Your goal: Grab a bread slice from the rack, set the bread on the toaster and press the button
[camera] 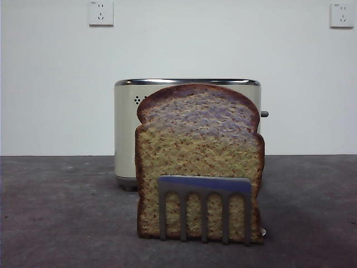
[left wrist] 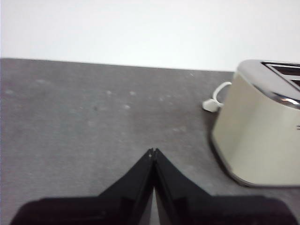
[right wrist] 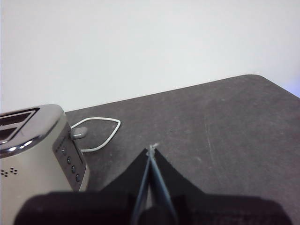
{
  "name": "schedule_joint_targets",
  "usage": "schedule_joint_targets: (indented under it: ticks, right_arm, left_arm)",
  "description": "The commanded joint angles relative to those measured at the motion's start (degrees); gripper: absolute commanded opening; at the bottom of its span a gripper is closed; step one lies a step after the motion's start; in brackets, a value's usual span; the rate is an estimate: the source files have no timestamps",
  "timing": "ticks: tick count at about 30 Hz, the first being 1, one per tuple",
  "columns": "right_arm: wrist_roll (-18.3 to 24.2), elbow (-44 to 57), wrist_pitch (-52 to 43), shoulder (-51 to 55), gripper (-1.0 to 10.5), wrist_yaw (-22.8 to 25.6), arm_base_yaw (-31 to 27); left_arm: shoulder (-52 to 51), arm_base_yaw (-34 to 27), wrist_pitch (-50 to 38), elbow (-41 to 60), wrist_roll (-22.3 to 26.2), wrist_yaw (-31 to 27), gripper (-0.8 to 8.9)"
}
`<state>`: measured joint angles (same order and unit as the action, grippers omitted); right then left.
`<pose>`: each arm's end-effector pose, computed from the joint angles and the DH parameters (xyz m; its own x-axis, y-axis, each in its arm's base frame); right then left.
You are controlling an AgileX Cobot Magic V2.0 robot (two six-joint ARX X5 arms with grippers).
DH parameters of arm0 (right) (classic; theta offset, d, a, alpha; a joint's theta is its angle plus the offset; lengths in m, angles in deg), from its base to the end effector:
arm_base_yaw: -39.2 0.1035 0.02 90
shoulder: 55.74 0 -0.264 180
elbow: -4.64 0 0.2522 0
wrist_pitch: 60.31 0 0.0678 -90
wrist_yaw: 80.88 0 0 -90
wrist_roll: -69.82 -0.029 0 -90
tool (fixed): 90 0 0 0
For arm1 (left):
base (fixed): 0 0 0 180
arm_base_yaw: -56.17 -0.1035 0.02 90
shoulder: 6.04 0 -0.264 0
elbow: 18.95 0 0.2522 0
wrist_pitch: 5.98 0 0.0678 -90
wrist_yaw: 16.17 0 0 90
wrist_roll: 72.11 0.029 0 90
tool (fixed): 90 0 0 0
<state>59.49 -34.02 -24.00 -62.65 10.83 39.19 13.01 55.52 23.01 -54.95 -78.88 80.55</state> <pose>0.0689 -0.0009 0.2603 0.9964 -0.0300 -0.0795 0.0437 0.9833 0.1764 0.1062 -0.0022 0.2430 0.9725 -0.1060 -0.2072 0.0779 0.9872 -0.1395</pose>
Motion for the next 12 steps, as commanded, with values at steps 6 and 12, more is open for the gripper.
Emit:
schedule_joint_targets:
  ticks: [6, 12]
  right_arm:
    - [-0.6, -11.9, 13.5, -7.5, 0.0, -3.7, 0.0]
    - [-0.6, -18.6, 18.4, -12.8, 0.0, -10.8, 0.0]
  left_arm:
    - [10.8, -0.1, 11.0, -12.1, -0.6, 10.7, -0.06]
    - [20.5, 2.3, 19.5, -20.3, 4.0, 20.0, -0.06]
